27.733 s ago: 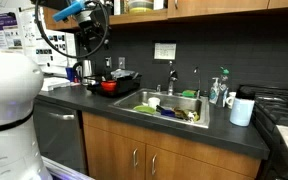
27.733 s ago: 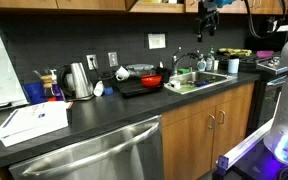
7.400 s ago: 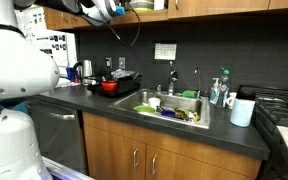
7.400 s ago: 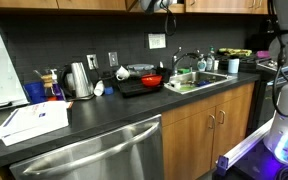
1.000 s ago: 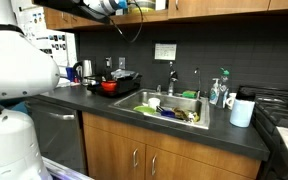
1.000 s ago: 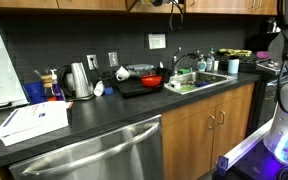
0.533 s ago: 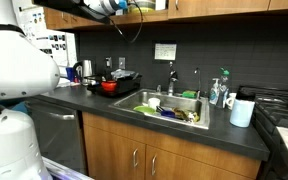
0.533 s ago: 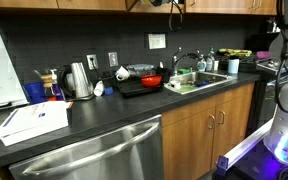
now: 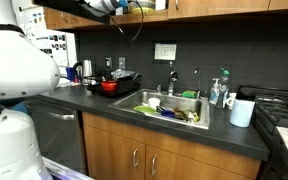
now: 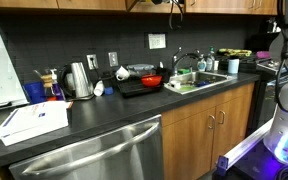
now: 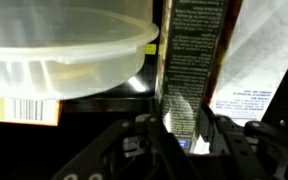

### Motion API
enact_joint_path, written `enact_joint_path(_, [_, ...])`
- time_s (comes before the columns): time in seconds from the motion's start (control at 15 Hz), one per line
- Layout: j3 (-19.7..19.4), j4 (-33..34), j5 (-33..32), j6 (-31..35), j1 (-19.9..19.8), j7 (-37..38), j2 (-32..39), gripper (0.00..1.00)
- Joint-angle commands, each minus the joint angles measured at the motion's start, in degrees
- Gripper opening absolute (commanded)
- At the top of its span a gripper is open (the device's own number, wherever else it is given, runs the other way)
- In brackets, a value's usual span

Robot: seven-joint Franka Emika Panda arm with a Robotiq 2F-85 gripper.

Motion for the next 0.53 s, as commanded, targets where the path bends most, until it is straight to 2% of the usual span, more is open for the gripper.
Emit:
enact_joint_path(0.0, [-0.5,0.9,-0.3,0.0,0.0,-0.3,1.1,0.12])
enact_joint_path(0.47, [-1.0,0.0,-0.6,0.0,1.5,-1.1,2.6,0.12])
